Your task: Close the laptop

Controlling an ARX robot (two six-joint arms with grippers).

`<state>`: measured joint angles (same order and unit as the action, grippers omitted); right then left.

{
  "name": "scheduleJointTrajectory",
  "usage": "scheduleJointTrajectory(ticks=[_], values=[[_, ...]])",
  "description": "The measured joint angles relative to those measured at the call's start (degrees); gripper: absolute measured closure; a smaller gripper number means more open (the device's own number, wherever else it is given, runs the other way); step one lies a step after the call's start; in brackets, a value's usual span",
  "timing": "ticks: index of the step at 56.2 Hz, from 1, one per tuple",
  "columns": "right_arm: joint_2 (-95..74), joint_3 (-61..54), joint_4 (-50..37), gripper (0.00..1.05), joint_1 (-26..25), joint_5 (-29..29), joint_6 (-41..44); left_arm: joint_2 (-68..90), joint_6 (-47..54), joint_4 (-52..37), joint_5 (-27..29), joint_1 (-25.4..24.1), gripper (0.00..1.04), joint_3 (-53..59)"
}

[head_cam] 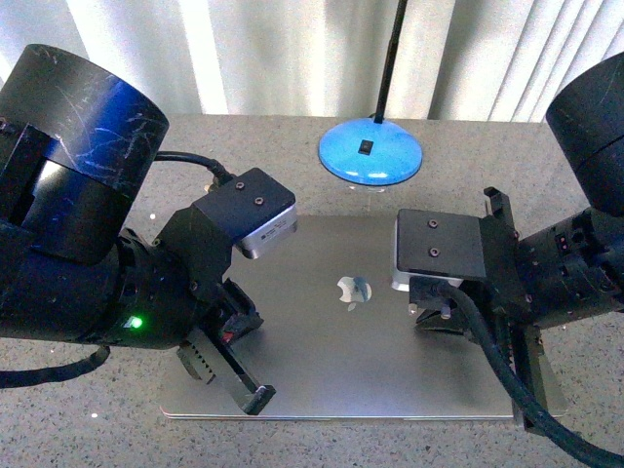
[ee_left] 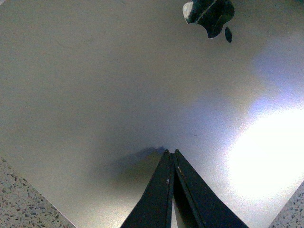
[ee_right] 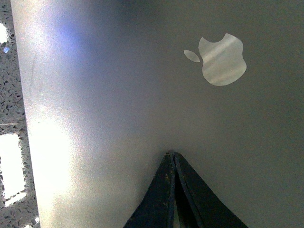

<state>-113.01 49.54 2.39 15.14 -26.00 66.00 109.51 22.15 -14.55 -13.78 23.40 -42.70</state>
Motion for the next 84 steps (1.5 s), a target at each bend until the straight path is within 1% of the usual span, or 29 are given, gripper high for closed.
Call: scheduleJointTrajectory(ticks=[22, 29, 34, 37, 38, 41, 43, 48, 50, 54, 59, 65, 66, 67, 68, 69, 70, 71, 72, 73, 74, 75, 76, 77, 78, 79, 80, 82, 84], values=[[-0.22, -1.36, -4.02, 1.02, 0.48, -0.92, -2.86, 0.39, -1.77, -2.91, -1.33, -1.57, 1.01, 1.77], [0.70, -2.78, -9.29, 1.02, 0.57, -2.29, -7.50, -1.25, -4.70, -5.90, -0.33, -3.23, 1.01, 3.30], [2.58, -4.17, -16.81, 1.00, 0.52, -1.53, -12.83, -3.76, -8.87, -10.73, 1.25, -5.57, 1.01, 4.44], [4.04, -4.76, -22.56, 0.94, 0.44, -0.15, -18.49, -5.42, -12.39, -13.90, 2.91, -7.08, 1.00, 4.94], [4.44, -4.79, -23.82, 0.92, 0.39, 0.04, -19.76, -6.54, -14.32, -16.11, 3.65, -8.04, 0.96, 5.22], [5.42, -4.68, -26.82, 0.87, 0.24, 0.31, -23.15, -7.98, -17.00, -18.64, 4.35, -9.11, 0.91, 5.31], [6.32, -4.42, -28.33, 0.82, 0.13, 0.35, -25.88, -8.81, -18.45, -19.69, 4.70, -9.73, 0.88, 5.27], [7.37, -4.15, -29.03, 0.71, -0.11, 0.44, -29.35, -10.51, -21.51, -20.70, 5.29, -11.02, 0.75, 4.98], [7.41, -4.20, -29.03, 0.64, -0.15, 0.42, -30.71, -10.58, -22.64, -20.72, 5.27, -11.15, 0.70, 4.98], [7.13, -4.44, -29.03, 0.55, -0.11, 0.42, -31.80, -10.19, -23.67, -20.65, 4.98, -10.95, 0.59, 5.35], [6.84, -4.66, -29.03, 0.41, -0.02, 0.42, -32.65, -9.70, -24.20, -20.63, 4.66, -10.47, 0.47, 5.66], [6.84, -4.70, -29.03, 0.25, -0.13, 0.44, -33.16, -9.68, -24.57, -20.63, 4.63, -10.27, 0.29, 5.68], [6.84, -4.70, -29.03, 0.21, -0.15, 0.44, -33.24, -9.68, -24.63, -20.65, 4.72, -10.27, 0.27, 5.68], [6.84, -4.70, -29.03, 0.20, -0.15, 0.44, -33.27, -9.20, -24.02, -22.49, 6.82, -10.05, 0.26, 6.14], [6.84, -4.70, -29.03, 0.18, -0.15, 0.44, -33.29, -8.70, -23.98, -24.65, 7.58, -9.84, 0.28, 6.67], [6.67, -4.87, -29.64, 0.15, -0.04, 1.60, -34.10, -7.80, -23.76, -30.03, 12.37, -9.70, 0.31, 7.87], [6.29, -5.20, -31.19, 0.15, 0.20, 3.23, -34.53, -7.34, -23.63, -32.85, 14.29, -9.73, 0.33, 8.55], [5.51, -6.54, -36.48, 0.18, 0.81, 7.96, -37.27, -6.62, -23.43, -38.25, 17.70, -9.70, 0.37, 10.03], [5.11, -7.37, -39.60, 0.19, 1.03, 10.80, -38.49, -6.29, -23.32, -40.74, 19.17, -9.73, 0.38, 10.86], [4.46, -9.09, -45.86, 0.23, 1.38, 16.41, -40.48, -5.95, -23.26, -45.40, 21.73, -9.84, 0.42, 12.61], [4.15, -10.03, -49.05, 0.25, 1.57, 19.43, -41.86, -5.92, -23.26, -47.52, 22.75, -9.94, 0.44, 13.49], [3.63, -12.00, -54.77, 0.28, 1.79, 24.52, -44.81, -5.92, -23.21, -49.46, 23.50, -10.05, 0.46, 14.40], [3.52, -13.07, -57.35, 0.30, 1.79, 26.60, -46.27, -6.01, -23.17, -53.00, 24.46, -10.32, 0.49, 16.15], [3.45, -15.12, -62.14, 0.34, 1.64, 30.10, -49.09, -6.73, -23.04, -56.04, 24.83, -10.64, 0.53, 17.64], [3.45, -16.17, -64.37, 0.35, 1.49, 31.78, -50.45, -7.10, -23.02, -57.33, 24.83, -10.80, 0.54, 18.27], [3.56, -18.14, -68.39, 0.39, 1.20, 34.97, -53.51, -8.02, -22.99, -59.43, 24.79, -11.23, 0.58, 19.37], [3.83, -19.02, -70.29, 0.41, 1.01, 36.35, -54.60, -8.55, -22.99, -60.19, 24.70, -11.43, 0.60, 19.87], [5.68, -22.16, -76.26, 0.48, -0.02, 39.28, -58.07, -10.34, -22.91, -61.42, 24.48, -12.20, 0.65, 21.22], [7.74, -24.04, -78.99, 0.53, -0.87, 39.43, -59.93, -12.37, -22.82, -61.70, 24.48, -12.83, 0.71, 22.58]])
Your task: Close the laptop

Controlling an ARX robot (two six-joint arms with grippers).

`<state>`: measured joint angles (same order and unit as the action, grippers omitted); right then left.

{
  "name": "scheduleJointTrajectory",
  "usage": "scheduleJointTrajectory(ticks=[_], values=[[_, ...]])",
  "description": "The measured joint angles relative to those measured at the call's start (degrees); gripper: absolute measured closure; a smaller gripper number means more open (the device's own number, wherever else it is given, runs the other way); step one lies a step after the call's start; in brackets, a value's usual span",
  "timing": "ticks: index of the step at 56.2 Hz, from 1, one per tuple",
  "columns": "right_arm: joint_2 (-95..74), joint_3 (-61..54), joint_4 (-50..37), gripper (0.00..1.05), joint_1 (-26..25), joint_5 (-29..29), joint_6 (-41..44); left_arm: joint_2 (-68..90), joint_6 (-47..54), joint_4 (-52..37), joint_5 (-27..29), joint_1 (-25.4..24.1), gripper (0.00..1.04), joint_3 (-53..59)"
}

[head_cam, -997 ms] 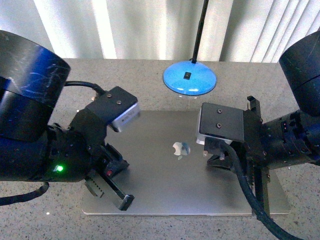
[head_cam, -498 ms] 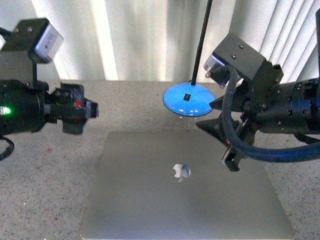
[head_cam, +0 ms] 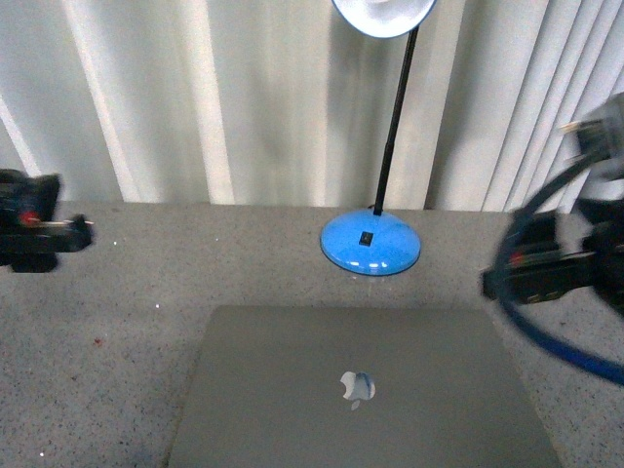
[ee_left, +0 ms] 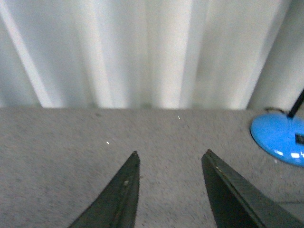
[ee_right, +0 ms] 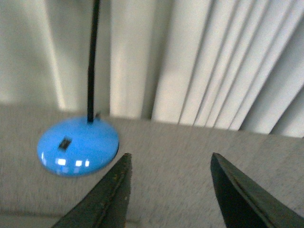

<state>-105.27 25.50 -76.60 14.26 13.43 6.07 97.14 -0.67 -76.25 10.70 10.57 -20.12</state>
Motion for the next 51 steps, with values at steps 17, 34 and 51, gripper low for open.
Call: scheduleJointTrajectory(ticks=[17, 34, 51], values=[[17.27, -13.62, 1.77, 1.02, -5.40, -4.87, -5.03, -16.55, 0.39, 5.42, -4.17, -4.13, 1.01, 11.23], [34.03, -20.44, 12.07, 1.02, -8.87, -8.17, -5.29, -35.85, 0.42, 20.24, -9.84, -8.41, 1.01, 15.41], [53.46, -23.34, 28.02, 1.02, -14.14, -13.14, -5.42, -50.75, 0.39, 32.06, -10.58, -10.43, 1.01, 18.47]])
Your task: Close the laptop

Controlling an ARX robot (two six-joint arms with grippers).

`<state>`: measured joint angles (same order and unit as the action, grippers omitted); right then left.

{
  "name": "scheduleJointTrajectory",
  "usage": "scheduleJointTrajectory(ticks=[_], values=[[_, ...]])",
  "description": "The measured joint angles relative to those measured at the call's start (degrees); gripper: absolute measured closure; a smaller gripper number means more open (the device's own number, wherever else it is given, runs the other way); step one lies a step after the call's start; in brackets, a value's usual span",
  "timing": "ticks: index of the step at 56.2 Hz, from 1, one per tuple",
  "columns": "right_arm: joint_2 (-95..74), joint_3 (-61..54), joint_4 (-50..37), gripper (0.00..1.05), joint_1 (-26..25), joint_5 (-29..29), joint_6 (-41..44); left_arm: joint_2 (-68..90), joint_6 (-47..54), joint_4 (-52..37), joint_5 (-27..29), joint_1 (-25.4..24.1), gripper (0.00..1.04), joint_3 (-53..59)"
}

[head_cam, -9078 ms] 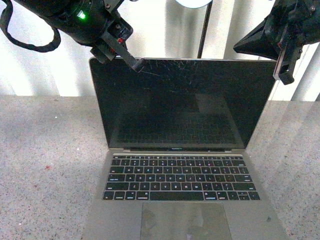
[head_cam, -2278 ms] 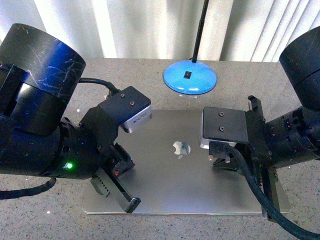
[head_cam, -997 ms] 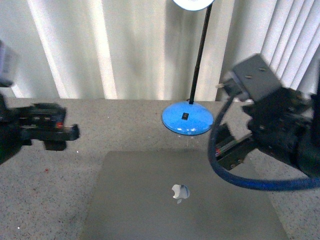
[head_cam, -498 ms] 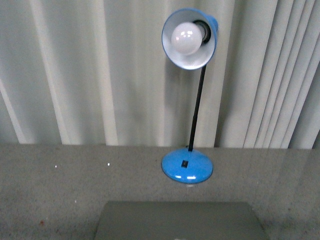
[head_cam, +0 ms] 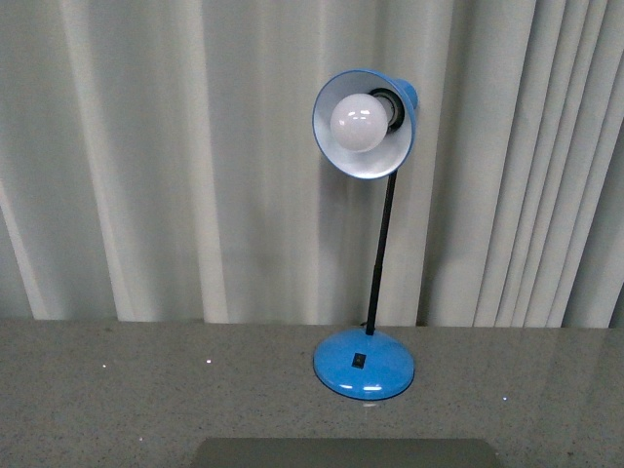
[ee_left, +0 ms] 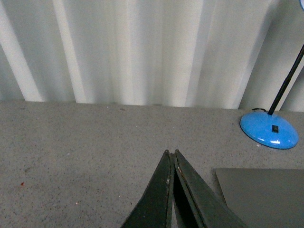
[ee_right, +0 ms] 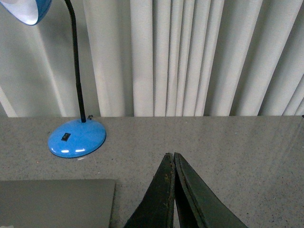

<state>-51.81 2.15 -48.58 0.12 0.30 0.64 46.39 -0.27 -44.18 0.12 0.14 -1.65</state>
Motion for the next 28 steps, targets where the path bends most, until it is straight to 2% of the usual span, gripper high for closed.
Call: scheduleJointTrajectory(ticks=[28], values=[[22.18, -1.81, 19.34, 1.02, -0.02, -0.33, -0.02, -20.61, 0.00, 18.45, -0.09, -0.02, 1.01, 0.09]])
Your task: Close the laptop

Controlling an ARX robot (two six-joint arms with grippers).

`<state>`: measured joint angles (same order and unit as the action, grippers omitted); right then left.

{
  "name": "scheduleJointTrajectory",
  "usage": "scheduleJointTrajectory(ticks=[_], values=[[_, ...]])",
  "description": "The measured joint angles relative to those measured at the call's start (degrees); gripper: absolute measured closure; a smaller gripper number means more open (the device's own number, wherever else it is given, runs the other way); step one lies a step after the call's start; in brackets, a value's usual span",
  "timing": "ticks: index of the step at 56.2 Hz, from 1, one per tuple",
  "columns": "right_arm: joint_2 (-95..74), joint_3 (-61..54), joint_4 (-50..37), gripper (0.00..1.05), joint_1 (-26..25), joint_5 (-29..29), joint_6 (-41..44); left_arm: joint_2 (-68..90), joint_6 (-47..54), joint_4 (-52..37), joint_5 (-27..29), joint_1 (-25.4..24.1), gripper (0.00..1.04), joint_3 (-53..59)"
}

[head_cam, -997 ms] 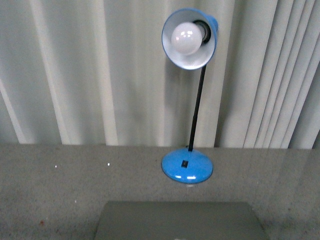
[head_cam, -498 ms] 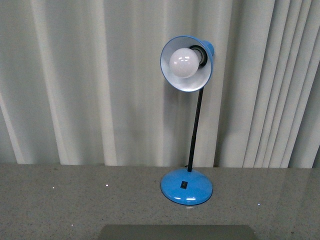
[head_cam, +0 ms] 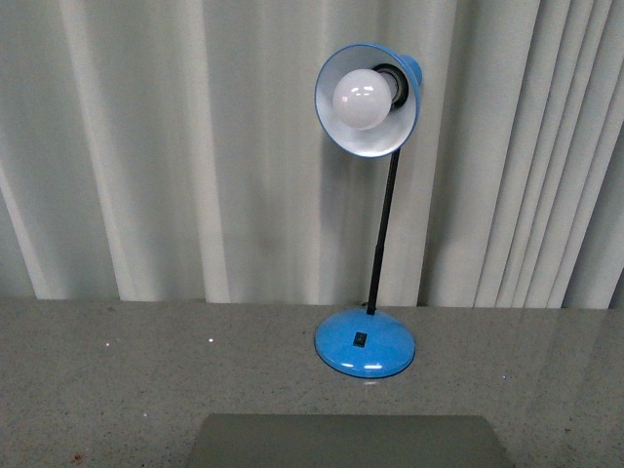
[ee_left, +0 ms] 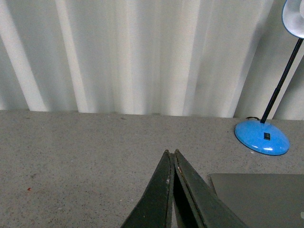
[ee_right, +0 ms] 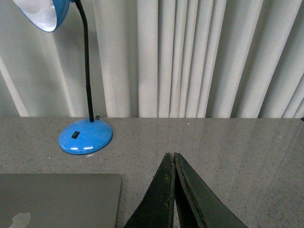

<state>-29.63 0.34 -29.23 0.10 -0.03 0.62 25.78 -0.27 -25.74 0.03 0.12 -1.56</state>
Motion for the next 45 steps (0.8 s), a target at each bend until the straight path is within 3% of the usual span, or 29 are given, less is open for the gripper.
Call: scheduleJointTrajectory(ticks=[40, 45], values=[[17.97, 0.00, 17.42, 1.02, 0.00, -0.02, 0.00, -15.67, 0.00, 15.41, 0.00, 0.00, 1.01, 0.02], [19.54, 0.00, 18.95, 1.02, 0.00, -0.02, 0.00, -23.26, 0.02, 24.96, -0.04, 0.00, 1.01, 0.00]])
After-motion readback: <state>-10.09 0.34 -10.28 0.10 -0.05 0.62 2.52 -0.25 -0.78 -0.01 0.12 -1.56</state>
